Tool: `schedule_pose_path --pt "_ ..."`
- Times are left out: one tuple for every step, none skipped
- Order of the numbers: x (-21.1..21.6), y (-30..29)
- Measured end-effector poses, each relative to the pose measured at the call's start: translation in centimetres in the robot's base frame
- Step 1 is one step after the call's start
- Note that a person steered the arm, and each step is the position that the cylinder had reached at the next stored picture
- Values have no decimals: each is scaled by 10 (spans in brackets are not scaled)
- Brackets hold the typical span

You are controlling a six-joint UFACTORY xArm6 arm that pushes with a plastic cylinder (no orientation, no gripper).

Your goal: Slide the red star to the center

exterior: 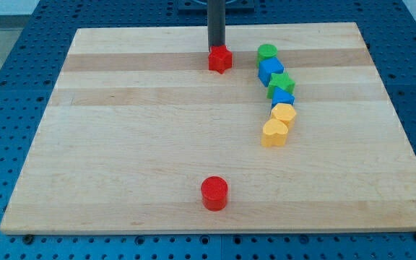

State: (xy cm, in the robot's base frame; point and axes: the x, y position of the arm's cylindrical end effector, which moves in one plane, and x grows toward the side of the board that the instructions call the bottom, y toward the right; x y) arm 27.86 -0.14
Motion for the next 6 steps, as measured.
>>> schedule_pose_path --pt "24 0" --pt "38 0" --pt "39 7" --pt "45 15" --pt "61 17" --pt "85 20"
